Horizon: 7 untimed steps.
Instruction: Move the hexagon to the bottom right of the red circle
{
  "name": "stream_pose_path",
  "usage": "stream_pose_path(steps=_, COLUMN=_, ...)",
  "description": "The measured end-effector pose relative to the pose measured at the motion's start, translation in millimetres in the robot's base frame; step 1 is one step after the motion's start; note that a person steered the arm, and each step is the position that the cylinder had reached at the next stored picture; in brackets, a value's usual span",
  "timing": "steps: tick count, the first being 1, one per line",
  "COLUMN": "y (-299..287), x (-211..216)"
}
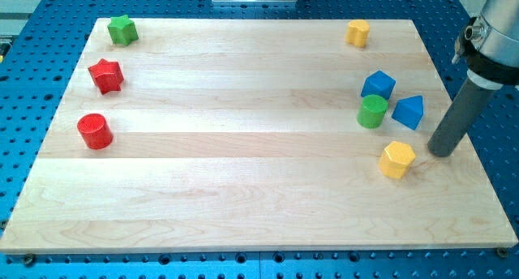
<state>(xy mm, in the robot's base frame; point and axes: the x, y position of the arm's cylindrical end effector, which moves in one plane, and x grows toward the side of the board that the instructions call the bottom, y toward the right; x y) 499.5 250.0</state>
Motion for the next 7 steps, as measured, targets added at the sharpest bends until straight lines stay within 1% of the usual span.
stream_pose_path(steps=1, y=-81.6, x=13.2)
stream_pose_path(steps=2, y=-114.7, x=19.0)
stream_pose_path(steps=3, y=-111.9, x=13.5)
stream_pose_path(steps=5, y=-83.2, x=43.4)
stream_pose_path(steps=6, y=-99.7, x=54.0)
stream_pose_path(steps=7, y=-99.7, x=53.4)
